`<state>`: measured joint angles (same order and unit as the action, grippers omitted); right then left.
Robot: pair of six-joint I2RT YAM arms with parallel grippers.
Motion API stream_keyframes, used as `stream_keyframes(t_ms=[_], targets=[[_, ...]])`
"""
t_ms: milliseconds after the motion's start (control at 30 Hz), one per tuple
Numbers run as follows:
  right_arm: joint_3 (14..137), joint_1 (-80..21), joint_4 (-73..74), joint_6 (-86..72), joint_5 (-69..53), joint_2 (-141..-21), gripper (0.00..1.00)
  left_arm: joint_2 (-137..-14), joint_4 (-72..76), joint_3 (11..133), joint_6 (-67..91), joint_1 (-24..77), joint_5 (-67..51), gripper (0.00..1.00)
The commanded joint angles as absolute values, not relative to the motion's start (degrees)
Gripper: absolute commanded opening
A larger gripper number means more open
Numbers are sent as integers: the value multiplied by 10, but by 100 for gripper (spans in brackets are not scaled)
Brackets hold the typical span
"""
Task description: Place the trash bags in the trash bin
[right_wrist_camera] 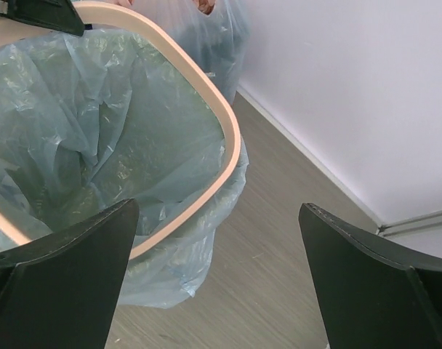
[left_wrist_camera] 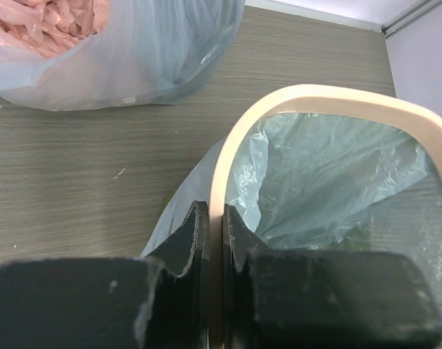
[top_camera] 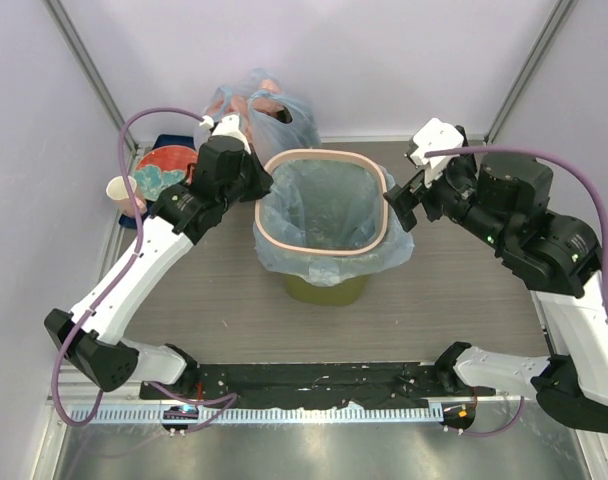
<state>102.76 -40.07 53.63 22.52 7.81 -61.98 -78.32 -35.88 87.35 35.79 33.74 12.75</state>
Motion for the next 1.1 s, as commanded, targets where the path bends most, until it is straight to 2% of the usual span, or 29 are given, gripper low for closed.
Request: stream_keyframes(t_ms=[0, 300, 600, 1067], targets=[[1037, -392, 501, 176, 81, -626, 99, -746, -301, 873, 324, 342, 110, 0], [1064, -381, 492, 155, 81, -659, 99, -752, -286, 904, 321, 346, 100, 0], [1056, -367, 489, 150, 85, -663, 99, -766, -288, 880, 334, 351, 101, 0], [997, -359, 481, 153, 55, -663, 99, -782, -301, 847, 319, 352, 98, 0]])
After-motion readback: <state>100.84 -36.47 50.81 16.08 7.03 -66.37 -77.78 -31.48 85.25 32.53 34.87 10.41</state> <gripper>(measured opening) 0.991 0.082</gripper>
